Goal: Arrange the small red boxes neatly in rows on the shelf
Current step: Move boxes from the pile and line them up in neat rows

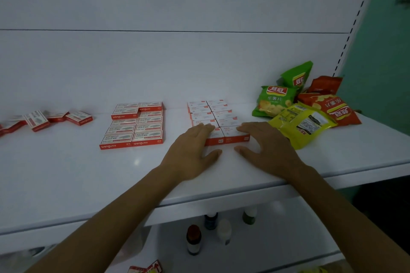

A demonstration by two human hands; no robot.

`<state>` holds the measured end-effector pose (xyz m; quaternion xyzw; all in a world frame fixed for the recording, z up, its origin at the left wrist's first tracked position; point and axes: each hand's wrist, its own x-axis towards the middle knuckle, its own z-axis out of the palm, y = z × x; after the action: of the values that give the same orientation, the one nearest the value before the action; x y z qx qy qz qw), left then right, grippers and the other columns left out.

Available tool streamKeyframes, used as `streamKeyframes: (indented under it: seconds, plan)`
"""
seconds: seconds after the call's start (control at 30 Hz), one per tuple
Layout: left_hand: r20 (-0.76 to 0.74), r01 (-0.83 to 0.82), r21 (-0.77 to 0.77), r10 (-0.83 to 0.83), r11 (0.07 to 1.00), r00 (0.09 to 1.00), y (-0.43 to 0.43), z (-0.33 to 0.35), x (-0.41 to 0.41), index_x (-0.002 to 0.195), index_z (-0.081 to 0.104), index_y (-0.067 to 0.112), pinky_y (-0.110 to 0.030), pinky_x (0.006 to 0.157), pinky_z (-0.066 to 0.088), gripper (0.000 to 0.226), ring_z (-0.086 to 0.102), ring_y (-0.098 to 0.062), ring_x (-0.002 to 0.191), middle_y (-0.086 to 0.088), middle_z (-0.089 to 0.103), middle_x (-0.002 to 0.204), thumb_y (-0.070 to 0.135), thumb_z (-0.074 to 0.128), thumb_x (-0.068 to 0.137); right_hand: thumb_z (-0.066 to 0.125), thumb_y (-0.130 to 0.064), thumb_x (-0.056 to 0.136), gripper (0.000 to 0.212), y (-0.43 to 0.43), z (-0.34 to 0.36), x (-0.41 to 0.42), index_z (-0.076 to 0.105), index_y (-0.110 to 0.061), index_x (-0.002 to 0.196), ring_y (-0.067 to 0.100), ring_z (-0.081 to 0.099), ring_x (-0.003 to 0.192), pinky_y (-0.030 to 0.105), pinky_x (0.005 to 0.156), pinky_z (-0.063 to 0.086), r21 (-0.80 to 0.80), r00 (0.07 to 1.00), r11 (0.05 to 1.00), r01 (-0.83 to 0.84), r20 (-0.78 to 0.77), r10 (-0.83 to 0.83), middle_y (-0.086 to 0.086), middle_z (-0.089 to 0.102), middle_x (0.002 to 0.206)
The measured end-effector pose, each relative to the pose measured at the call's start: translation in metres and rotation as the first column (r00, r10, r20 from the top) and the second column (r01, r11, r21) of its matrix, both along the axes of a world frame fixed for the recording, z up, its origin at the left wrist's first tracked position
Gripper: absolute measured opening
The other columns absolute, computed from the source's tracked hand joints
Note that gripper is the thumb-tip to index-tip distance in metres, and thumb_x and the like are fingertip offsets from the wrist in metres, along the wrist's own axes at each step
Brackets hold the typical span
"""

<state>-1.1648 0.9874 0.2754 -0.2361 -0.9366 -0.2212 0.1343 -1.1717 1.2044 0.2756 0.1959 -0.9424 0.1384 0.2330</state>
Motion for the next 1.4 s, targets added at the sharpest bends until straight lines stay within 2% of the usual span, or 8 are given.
streamKeyframes:
  seconds: [0.17, 0.33, 0.6, 0.8, 0.9, 1.07, 1.27, 1.4]
  plan:
    - [-0.108, 0.012, -0.004, -0.013, 1.0, 0.994, 0.001, 0.0, 0.004, 0.137, 0.041, 0.02, -0.023, 0.102, 0.029, 0.055, 0.045, -0.016, 0.126, 0.003, 0.046, 0.14, 0.043, 0.055, 0.089, 0.049, -0.052, 0.081, 0.049, -0.001, 0.006, 0.005, 0.062, -0.016, 0.112, 0.023, 0.059, 0.104, 0.036, 0.092, 0.04, 0.042, 0.985, 0.997, 0.066, -0.164, -0.058, 0.004, 0.066, 0.111]
    - [-0.13, 0.04, -0.032, -0.044, 0.999, 0.991, -0.008, 0.011, 0.005, 0.141, 0.034, 0.026, -0.034, 0.111, 0.025, 0.059, 0.034, -0.016, 0.135, 0.005, 0.037, 0.147, 0.045, 0.055, 0.088, 0.048, -0.052, 0.082, 0.054, -0.022, 0.013, 0.016, 0.057, -0.014, 0.12, 0.025, 0.058, 0.107, 0.036, 0.093, 0.04, 0.052, 0.974, 0.998, 0.041, -0.225, -0.029, 0.007, 0.064, 0.116]
    - [-0.282, 0.092, -0.189, -0.144, 0.978, 0.949, -0.123, 0.017, 0.014, 0.131, 0.049, 0.021, -0.032, 0.1, 0.031, 0.05, 0.052, -0.02, 0.119, 0.001, 0.056, 0.13, 0.044, 0.054, 0.086, 0.046, -0.055, 0.083, 0.058, -0.12, 0.023, 0.017, 0.055, -0.016, 0.124, 0.026, 0.054, 0.117, 0.041, 0.1, 0.036, 0.012, 0.984, 0.997, -0.07, -0.165, 0.071, 0.007, 0.059, 0.126]
    - [-0.239, -0.086, -0.248, 0.025, 0.965, 0.971, -0.25, 0.015, 0.024, 0.133, 0.046, 0.023, -0.031, 0.101, 0.028, 0.055, 0.051, -0.019, 0.121, 0.002, 0.054, 0.134, 0.053, 0.043, 0.087, 0.057, -0.048, 0.08, 0.049, -0.241, 0.02, 0.016, 0.059, -0.018, 0.119, 0.024, 0.06, 0.109, 0.036, 0.096, 0.035, -0.055, 0.967, 0.975, -0.216, -0.146, 0.207, 0.003, 0.063, 0.12]
    - [-0.241, -0.165, -0.218, 0.11, 0.962, 0.964, -0.309, 0.015, 0.03, 0.133, 0.046, 0.024, -0.034, 0.101, 0.031, 0.056, 0.049, -0.019, 0.122, 0.002, 0.053, 0.135, 0.055, 0.042, 0.086, 0.052, -0.052, 0.082, 0.051, -0.296, 0.02, 0.019, 0.055, -0.024, 0.124, 0.021, 0.053, 0.118, 0.042, 0.103, 0.035, -0.071, 0.967, 0.965, -0.253, -0.057, 0.249, -0.002, 0.058, 0.128]
    - [-0.247, -0.26, -0.182, 0.212, 0.948, 0.946, -0.395, 0.013, 0.037, 0.132, 0.047, 0.023, -0.031, 0.094, 0.038, 0.057, 0.049, -0.019, 0.119, 0.002, 0.054, 0.132, 0.054, 0.042, 0.084, 0.048, -0.054, 0.086, 0.051, -0.371, 0.017, 0.019, 0.048, -0.028, 0.13, 0.013, 0.043, 0.126, 0.039, 0.109, 0.03, -0.037, 0.942, 0.944, -0.327, 0.069, 0.329, -0.007, 0.048, 0.137]
    - [-0.114, -0.293, 0.037, 0.296, 0.955, 0.948, -0.432, -0.004, 0.036, 0.136, 0.042, 0.027, -0.029, 0.101, 0.033, 0.054, 0.039, -0.015, 0.129, 0.006, 0.046, 0.139, 0.047, 0.055, 0.088, 0.056, -0.048, 0.086, 0.043, -0.445, 0.008, 0.002, 0.052, -0.028, 0.123, 0.012, 0.051, 0.114, 0.034, 0.099, 0.04, -0.115, 0.95, 0.954, -0.276, 0.118, 0.289, -0.007, 0.055, 0.127]
    - [-0.102, -0.224, 0.007, 0.224, 0.975, 0.969, -0.432, -0.006, 0.033, 0.139, 0.036, 0.03, -0.031, 0.107, 0.032, 0.056, 0.038, -0.014, 0.131, 0.007, 0.043, 0.142, 0.043, 0.055, 0.088, 0.057, -0.046, 0.085, 0.045, -0.479, 0.005, -0.023, 0.05, -0.024, 0.124, 0.014, 0.051, 0.115, 0.032, 0.095, 0.042, -0.097, 0.968, 0.977, -0.19, 0.15, 0.203, -0.005, 0.055, 0.127]
